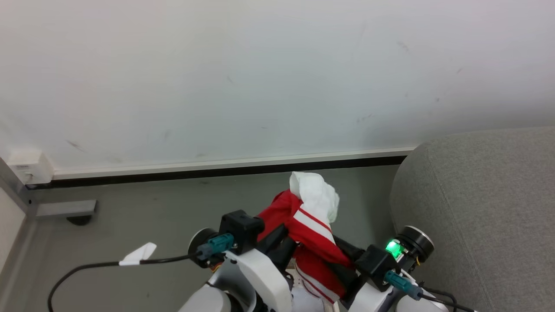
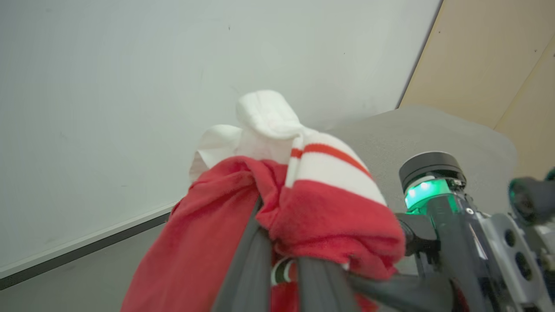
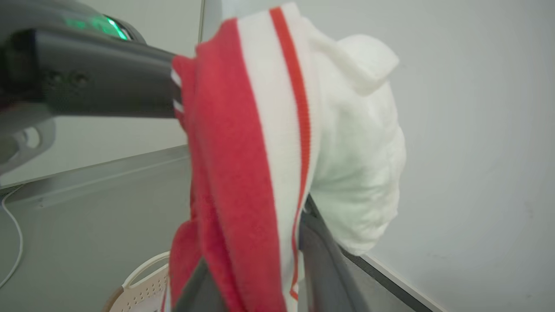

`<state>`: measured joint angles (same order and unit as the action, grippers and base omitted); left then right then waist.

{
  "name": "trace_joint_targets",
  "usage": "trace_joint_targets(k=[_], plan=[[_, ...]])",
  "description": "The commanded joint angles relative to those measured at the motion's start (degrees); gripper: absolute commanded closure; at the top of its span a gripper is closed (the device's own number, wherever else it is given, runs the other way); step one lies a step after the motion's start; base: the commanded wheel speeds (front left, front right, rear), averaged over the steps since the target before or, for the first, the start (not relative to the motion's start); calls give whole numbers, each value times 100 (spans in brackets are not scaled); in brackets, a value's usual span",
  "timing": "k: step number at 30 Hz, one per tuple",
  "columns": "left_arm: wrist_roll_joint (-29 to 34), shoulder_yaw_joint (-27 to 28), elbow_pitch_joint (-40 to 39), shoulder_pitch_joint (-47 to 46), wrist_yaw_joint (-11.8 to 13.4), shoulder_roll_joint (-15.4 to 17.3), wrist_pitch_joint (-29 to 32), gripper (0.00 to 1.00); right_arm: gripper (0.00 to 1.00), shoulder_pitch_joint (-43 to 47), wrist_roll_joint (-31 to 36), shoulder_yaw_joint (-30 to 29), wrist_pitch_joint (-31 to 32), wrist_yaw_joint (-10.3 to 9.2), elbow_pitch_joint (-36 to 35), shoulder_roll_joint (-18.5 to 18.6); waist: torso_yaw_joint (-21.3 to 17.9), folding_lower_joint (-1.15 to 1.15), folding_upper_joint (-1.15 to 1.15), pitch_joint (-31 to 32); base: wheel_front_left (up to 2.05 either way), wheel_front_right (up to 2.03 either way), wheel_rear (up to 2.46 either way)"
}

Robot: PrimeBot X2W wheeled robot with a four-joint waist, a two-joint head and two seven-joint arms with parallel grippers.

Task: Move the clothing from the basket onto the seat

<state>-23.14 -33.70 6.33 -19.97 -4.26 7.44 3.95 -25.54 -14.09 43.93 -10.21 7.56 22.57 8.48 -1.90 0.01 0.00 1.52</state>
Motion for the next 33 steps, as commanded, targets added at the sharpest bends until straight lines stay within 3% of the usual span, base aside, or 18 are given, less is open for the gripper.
trace_joint_targets(k=[1,4,5,6,7,18,33], plan=[[-70,-12,1,16,-42,12,-12,100,100,-65,-14,-64,-88,-14,92,-55,7,-1,0,-1,0,0,0],[-107,-4,50,77,-15,33,-48,100,100,-84,-105,-201,-210,-14,265,-136,2,-1,0,-2,0,0,0],[-123,9,60,93,6,32,-62,96,100,-83,-127,-254,-241,-14,296,-156,-4,-1,0,-5,0,0,0],[-132,28,69,102,25,23,-83,57,100,-74,-166,-314,-267,-14,315,-173,-12,-1,0,-7,0,0,0],[-115,30,80,108,40,24,-106,0,100,-75,-176,-354,-292,-14,333,-176,-20,-1,0,-9,0,0,0],[-121,-28,201,268,118,-2,-361,0,100,-98,-227,-994,-343,-14,222,122,-429,-1,0,-59,0,0,0],[-67,-157,137,233,164,-55,-608,0,100,258,-135,-1469,-48,-14,-285,580,-1935,-1,0,-235,0,0,0]])
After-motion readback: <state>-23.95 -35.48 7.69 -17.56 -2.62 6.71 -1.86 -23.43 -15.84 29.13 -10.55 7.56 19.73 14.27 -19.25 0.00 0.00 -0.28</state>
